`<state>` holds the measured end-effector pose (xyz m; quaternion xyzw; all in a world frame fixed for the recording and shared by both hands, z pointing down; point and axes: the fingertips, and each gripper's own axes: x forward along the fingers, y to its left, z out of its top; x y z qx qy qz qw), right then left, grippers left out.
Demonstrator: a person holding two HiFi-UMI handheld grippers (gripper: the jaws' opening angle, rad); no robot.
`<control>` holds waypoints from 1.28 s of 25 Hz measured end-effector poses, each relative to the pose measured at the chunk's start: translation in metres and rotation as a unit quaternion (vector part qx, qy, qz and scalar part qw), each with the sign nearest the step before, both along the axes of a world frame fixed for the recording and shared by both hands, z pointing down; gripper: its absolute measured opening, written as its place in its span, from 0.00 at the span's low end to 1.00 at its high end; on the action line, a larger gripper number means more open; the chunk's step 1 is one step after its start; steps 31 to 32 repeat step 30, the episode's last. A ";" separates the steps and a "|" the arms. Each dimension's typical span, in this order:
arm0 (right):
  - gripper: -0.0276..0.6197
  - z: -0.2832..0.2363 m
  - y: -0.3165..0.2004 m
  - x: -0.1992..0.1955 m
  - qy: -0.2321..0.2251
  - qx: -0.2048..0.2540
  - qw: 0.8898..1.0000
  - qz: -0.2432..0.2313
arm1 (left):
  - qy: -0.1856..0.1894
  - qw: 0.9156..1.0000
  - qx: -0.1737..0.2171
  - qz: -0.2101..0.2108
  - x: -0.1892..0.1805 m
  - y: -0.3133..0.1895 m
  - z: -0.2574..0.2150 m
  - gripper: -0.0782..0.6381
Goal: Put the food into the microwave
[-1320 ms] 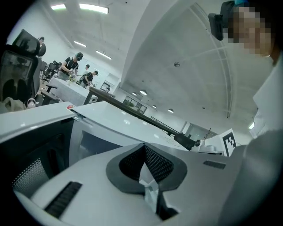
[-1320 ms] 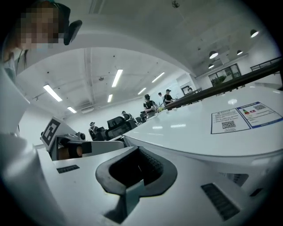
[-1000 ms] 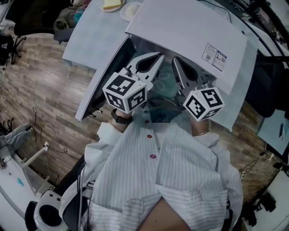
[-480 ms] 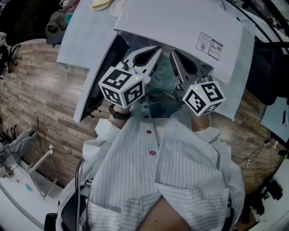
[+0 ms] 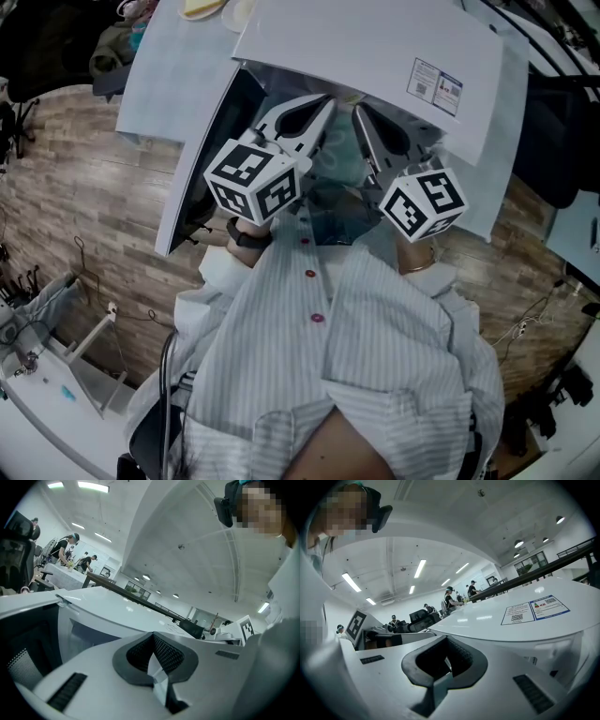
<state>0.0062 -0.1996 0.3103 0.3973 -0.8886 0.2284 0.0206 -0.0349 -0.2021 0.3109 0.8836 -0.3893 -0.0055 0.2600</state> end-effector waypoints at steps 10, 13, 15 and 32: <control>0.09 0.003 0.005 -0.003 0.007 -0.004 1.000 -0.001 | -0.001 1.000 0.001 0.002 -0.001 0.004 0.000 0.12; 0.09 0.005 0.005 -0.002 0.007 -0.006 1.000 0.000 | -0.001 1.000 0.000 0.004 0.000 0.004 0.001 0.12; 0.09 0.005 0.005 -0.003 0.006 -0.007 1.000 -0.002 | -0.001 1.000 -0.001 0.005 0.001 0.004 0.002 0.12; 0.09 0.012 0.003 -0.006 0.007 -0.017 1.000 -0.006 | 0.004 1.000 -0.005 0.010 -0.002 -0.001 0.006 0.12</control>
